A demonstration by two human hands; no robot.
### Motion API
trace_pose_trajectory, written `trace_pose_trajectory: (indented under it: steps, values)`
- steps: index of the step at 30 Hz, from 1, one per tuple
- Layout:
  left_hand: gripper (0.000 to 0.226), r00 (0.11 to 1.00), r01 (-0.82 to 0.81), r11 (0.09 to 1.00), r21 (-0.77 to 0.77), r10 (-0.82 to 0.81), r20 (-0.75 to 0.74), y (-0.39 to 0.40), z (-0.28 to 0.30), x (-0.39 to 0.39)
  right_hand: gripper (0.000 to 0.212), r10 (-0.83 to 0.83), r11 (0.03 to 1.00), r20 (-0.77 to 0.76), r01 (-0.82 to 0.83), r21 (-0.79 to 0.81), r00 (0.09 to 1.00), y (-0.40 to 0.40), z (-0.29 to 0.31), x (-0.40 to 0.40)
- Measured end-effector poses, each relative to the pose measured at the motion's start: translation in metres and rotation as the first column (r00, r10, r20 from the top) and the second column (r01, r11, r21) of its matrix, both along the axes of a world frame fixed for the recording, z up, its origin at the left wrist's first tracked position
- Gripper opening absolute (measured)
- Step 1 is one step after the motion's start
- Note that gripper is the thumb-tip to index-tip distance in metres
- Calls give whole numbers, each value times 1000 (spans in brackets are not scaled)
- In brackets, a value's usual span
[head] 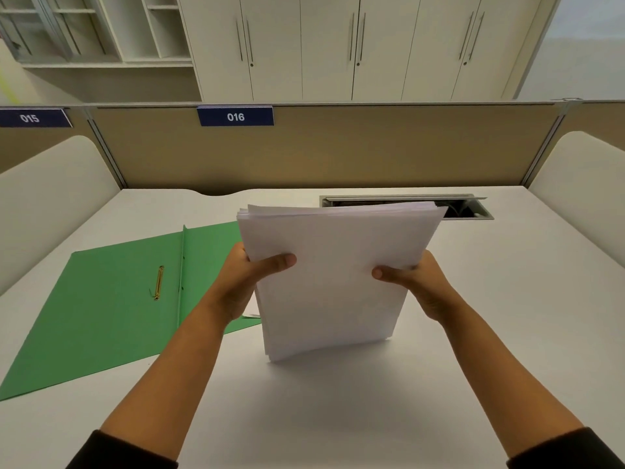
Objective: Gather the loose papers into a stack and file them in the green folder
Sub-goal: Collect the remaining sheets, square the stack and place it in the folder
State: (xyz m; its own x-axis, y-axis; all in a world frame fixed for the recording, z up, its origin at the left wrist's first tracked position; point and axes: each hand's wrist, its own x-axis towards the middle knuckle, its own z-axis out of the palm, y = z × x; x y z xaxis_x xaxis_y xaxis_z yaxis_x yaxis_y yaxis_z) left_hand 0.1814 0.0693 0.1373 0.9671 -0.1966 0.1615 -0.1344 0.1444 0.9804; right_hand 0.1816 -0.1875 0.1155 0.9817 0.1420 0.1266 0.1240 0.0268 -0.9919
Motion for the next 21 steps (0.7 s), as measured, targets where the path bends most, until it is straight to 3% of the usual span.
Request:
trace_pose_trajectory:
  steps: [7, 12, 17, 21]
  values:
    - [49, 996, -79, 994, -79, 81, 24, 0, 0, 4, 57, -21, 1000, 1, 21, -2, 1000, -3, 6, 4]
    - [31, 986, -117, 992, -53, 110, -128, -4, -43, -5, 48, -66, 998, -107, 63, -32, 992, 9, -29, -1]
    - [23, 960, -170, 983, 73, 182, -213, -13, -78, -9, 23, -287, 955, -148, 296, 38, 946, 14, -34, 0]
    - [18, 941, -156, 972, 177, 200, -271, -12, -90, -10, 36, -398, 848, -356, 487, 209, 845, 3, -44, 5]
